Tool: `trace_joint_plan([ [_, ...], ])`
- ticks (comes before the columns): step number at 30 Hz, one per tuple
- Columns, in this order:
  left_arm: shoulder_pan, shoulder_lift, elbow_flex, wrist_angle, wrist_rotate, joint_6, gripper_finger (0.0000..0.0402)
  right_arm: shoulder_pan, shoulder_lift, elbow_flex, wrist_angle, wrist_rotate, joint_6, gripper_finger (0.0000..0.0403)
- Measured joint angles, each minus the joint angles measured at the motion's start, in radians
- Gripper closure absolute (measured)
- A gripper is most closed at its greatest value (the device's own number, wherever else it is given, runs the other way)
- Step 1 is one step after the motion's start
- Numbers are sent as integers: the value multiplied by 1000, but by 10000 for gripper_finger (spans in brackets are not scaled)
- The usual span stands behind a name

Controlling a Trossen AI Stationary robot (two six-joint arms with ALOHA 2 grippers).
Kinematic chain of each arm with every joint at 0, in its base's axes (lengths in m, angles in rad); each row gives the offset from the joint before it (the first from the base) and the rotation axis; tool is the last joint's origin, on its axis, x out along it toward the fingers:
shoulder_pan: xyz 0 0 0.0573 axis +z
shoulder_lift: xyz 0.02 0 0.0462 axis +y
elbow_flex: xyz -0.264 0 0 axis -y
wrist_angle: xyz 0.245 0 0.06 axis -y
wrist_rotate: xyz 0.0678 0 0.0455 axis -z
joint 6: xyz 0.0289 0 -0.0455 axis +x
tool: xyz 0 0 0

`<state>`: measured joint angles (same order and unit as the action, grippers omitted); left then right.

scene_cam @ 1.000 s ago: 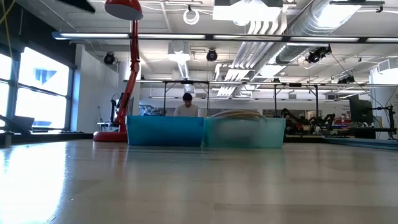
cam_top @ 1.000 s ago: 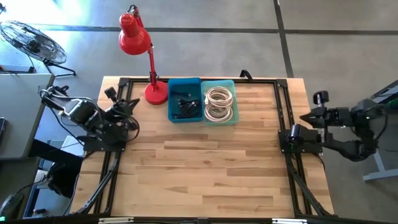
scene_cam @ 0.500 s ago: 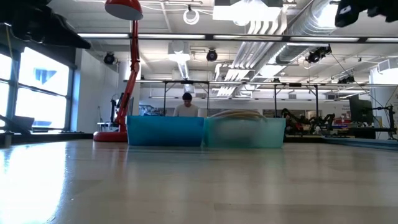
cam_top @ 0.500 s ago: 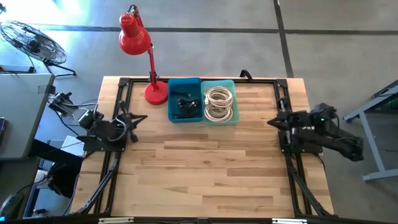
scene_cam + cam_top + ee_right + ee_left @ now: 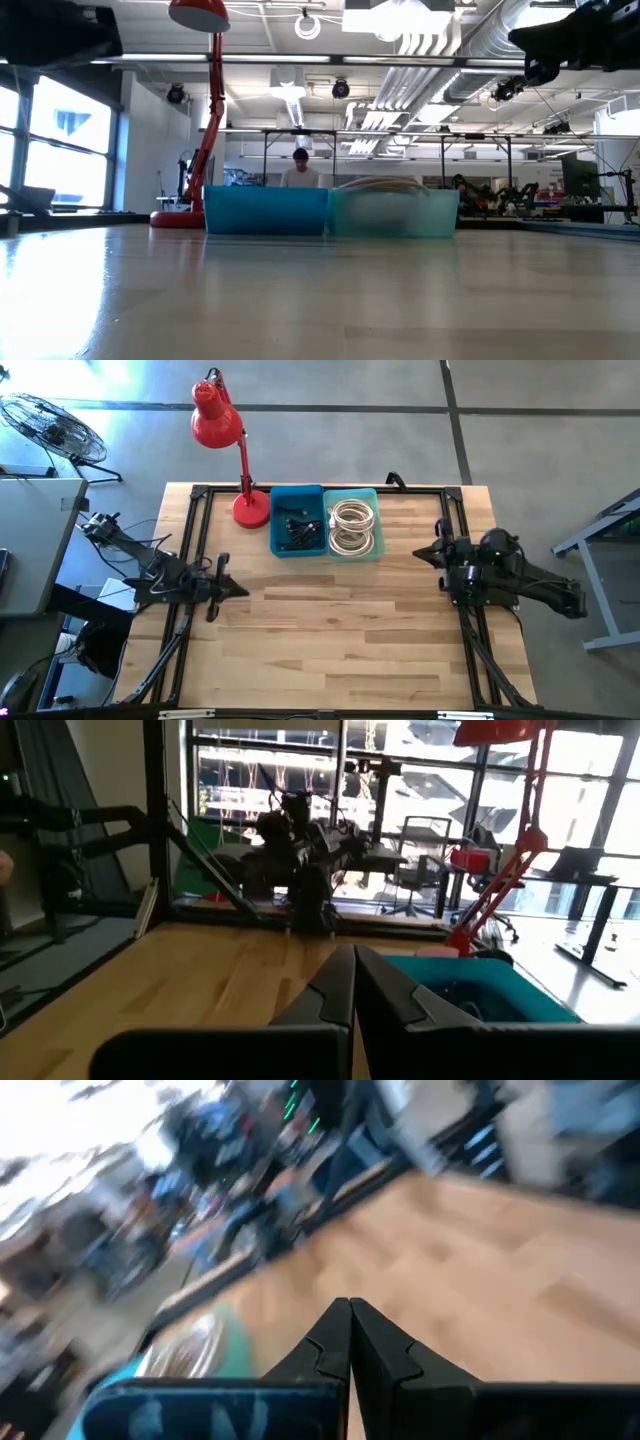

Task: Pick & Place USB Port
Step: Return to Home Position

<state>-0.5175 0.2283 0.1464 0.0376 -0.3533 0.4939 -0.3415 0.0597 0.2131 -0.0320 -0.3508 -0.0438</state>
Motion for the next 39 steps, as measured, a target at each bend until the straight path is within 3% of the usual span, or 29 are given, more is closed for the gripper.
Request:
trace_joint_plan([
  [3, 0, 0, -1, 36, 98, 28, 401, 0, 43, -20, 29, 1, -4, 403],
  [9, 0, 0, -4, 34, 163, 52, 401, 9, 136, -34, 69, 11, -16, 403],
  [18, 0, 1, -124, 72, 158, 8, 401, 76, 194, -34, 23, 163, -112, 403],
  [24, 0, -4, -131, 57, 164, 3, 401, 169, 180, -38, 0, 186, -114, 403],
  [31, 0, -9, -132, 79, 182, 25, 401, 282, 142, -151, 147, 358, -127, 403],
  [35, 0, -9, -133, 87, 182, 22, 401, 304, 142, -161, 200, 361, -146, 403],
  [39, 0, -9, -134, 87, 182, 16, 401, 322, 142, -162, 147, 360, -140, 403],
])
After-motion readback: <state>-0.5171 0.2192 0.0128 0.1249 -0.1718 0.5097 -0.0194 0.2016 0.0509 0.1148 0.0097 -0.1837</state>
